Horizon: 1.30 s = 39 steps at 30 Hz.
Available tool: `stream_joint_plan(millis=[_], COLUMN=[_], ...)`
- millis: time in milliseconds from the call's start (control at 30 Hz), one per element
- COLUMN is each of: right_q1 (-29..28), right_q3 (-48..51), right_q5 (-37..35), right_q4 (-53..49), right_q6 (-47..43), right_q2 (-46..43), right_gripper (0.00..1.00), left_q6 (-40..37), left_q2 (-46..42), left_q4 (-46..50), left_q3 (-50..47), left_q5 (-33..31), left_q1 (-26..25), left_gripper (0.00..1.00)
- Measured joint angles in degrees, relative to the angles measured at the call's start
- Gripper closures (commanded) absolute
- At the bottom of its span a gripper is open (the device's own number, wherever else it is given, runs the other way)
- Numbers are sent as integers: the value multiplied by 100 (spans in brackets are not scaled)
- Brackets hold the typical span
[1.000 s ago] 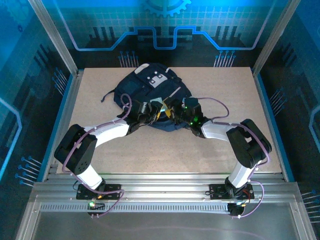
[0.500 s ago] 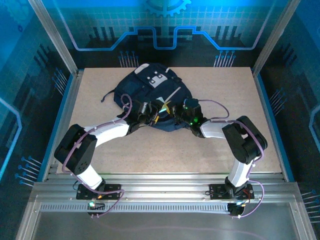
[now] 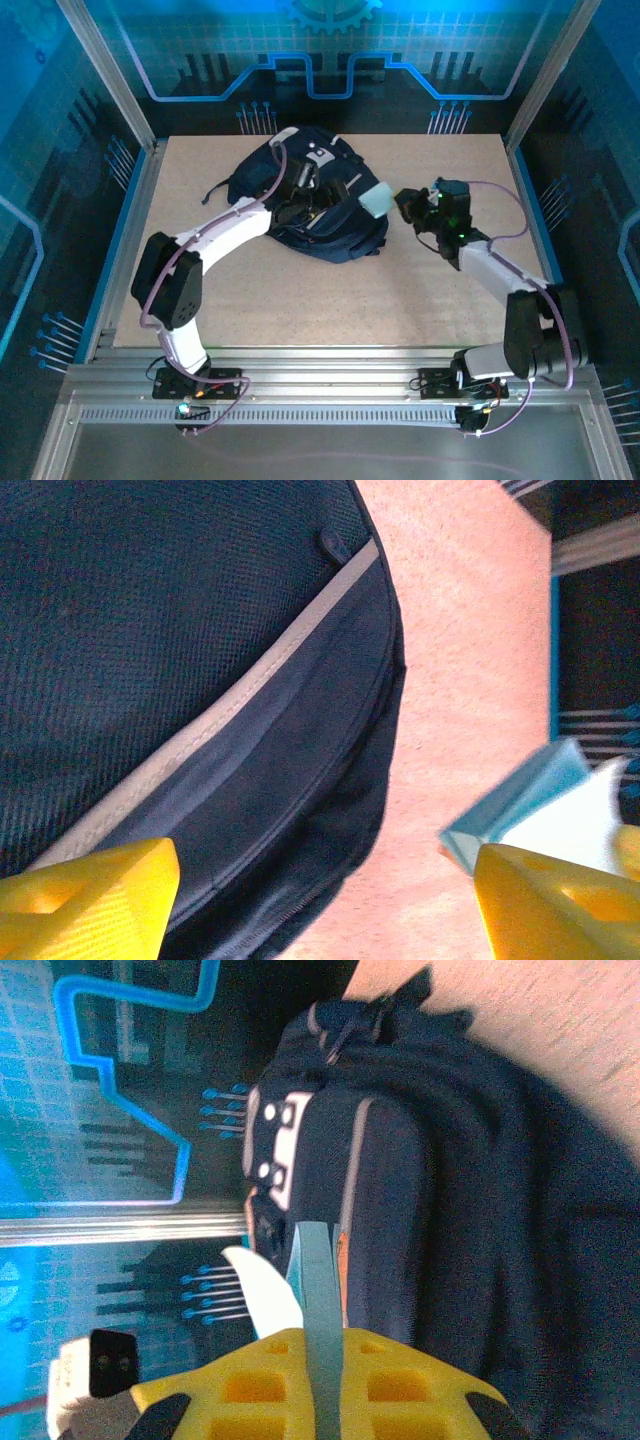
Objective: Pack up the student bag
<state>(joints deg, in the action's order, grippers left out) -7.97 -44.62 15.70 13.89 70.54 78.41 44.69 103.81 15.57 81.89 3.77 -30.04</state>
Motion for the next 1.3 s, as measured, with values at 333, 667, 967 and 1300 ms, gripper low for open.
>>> stream_joint_plan(millis=[333,667,967,1300], right_q1=[1150,1480,1427,479], right_q3=[-68,133,175,170], right_q5=[243,570,623,435], right_q4=[-1814,-2253,-2218,-1316], right_q6=[-1440,-1770,-1751,-1261], right_q2=[-710,-964,-1047,-487], right_gripper=[100,100,100,100], left_q6=[-2588,-4122,-4175,-3495], left_q2=[1587,2761,2717,1447], left_q4=[1777,2640,2809,2802], left_q3=[2070,3053,3115,2900], left_q5=[-1040,-2638,-2588,-743], left_q1=[-476,-929,-901,-149], left_gripper=[31,57,100,100])
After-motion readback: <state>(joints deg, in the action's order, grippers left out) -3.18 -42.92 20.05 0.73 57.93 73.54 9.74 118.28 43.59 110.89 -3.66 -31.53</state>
